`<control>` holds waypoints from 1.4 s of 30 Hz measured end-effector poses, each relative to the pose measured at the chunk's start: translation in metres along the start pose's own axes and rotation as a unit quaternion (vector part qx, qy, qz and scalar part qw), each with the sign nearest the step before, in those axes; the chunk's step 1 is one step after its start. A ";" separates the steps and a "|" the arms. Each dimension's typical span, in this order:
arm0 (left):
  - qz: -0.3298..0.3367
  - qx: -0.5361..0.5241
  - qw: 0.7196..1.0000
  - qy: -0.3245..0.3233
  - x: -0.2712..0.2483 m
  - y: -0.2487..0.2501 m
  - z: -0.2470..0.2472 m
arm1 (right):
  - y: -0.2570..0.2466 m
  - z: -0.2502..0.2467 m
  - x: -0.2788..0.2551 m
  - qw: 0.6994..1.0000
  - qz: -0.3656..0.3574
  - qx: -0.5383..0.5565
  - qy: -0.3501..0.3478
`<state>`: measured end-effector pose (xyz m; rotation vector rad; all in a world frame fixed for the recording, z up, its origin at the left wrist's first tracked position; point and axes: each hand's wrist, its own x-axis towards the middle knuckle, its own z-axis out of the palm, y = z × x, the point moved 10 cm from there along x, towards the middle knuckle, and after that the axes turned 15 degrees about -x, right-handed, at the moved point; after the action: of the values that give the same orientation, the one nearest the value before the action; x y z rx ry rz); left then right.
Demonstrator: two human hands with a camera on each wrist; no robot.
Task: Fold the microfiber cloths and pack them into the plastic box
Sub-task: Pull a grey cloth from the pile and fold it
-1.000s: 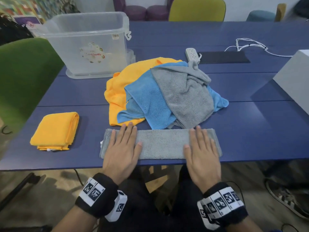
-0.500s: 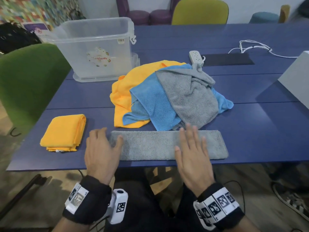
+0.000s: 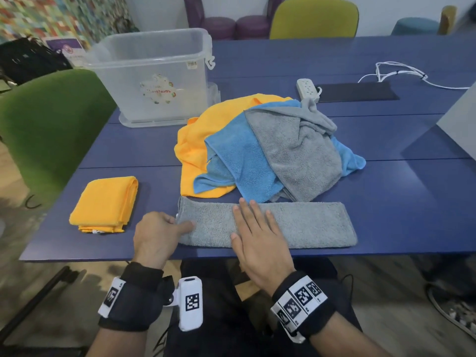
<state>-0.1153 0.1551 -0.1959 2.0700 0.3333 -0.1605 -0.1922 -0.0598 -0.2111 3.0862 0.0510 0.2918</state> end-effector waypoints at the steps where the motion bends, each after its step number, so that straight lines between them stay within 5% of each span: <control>1: -0.014 -0.045 0.999 -0.014 0.002 -0.001 0.001 | 0.000 0.000 0.000 1.000 0.000 -0.001 0.003; 5: -0.037 -0.196 0.979 -0.050 0.002 0.000 0.002 | 0.000 0.000 0.000 1.000 -0.002 -0.006 0.005; 13: 0.199 -0.238 0.944 -0.108 -0.055 0.098 0.021 | 0.001 0.002 0.003 1.000 -0.016 0.022 -0.016; 16: 0.253 -0.189 0.943 -0.102 -0.068 0.115 0.044 | 0.010 -0.006 0.005 0.982 -0.029 0.185 -0.031; 20: 0.304 -0.091 0.945 -0.081 -0.085 0.131 0.075 | 0.068 -0.031 0.004 0.884 0.148 0.439 0.066; 23: 0.326 -0.037 0.937 -0.118 -0.100 0.134 0.108 | 0.081 -0.019 0.008 0.740 0.243 0.627 -0.019; 25: 0.337 -0.007 0.930 -0.145 -0.106 0.132 0.124 | 0.083 -0.019 0.009 0.710 0.250 0.656 -0.062; 28: 0.311 -0.029 0.932 -0.181 -0.103 0.116 0.130 | 0.095 -0.009 0.008 0.715 0.268 0.640 -0.084; 32: 0.353 -0.031 0.926 -0.133 -0.101 0.103 0.119 | 0.095 0.009 0.009 0.694 0.270 0.658 -0.112; 36: 0.371 0.067 0.913 -0.154 -0.095 0.084 0.142 | 0.082 0.011 0.013 0.673 0.241 0.688 -0.122; 42: 0.398 0.194 0.879 -0.174 -0.091 0.068 0.163 | 0.089 0.012 0.011 0.711 0.252 0.647 -0.115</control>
<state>-0.1779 -0.0332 -0.1980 2.3418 -0.8367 -0.0953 -0.1769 -0.1492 -0.2171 4.4168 -1.0828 -0.3200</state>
